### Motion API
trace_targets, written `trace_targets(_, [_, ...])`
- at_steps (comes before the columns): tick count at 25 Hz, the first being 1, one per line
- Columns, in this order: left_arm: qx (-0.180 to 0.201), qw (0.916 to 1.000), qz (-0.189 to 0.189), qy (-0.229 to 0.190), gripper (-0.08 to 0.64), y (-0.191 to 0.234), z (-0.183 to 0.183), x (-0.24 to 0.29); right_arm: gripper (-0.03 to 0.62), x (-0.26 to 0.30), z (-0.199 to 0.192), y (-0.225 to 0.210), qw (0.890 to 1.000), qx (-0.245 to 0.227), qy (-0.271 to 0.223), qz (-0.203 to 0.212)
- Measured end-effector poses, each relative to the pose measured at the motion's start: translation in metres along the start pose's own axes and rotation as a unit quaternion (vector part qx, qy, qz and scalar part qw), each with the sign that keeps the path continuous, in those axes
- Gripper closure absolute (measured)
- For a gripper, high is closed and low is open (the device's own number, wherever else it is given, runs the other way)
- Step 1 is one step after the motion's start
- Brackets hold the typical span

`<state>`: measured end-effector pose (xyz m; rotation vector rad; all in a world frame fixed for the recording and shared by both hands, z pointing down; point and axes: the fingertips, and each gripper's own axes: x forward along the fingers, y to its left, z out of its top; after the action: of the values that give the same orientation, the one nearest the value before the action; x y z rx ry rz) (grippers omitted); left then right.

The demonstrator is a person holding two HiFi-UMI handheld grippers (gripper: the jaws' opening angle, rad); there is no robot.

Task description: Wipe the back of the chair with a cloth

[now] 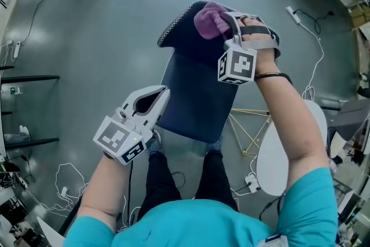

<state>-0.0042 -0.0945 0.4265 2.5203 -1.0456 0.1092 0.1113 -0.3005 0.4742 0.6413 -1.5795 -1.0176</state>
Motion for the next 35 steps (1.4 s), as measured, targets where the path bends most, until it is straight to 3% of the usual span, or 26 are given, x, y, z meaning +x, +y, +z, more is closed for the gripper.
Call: trace_targets(35, [0.01, 0.9997, -0.021, -0.001, 0.555, -0.026, 0.013, 0.018, 0.538, -0.042, -0.084, 0.021, 0.999, 0.011, 0.048, 0.007])
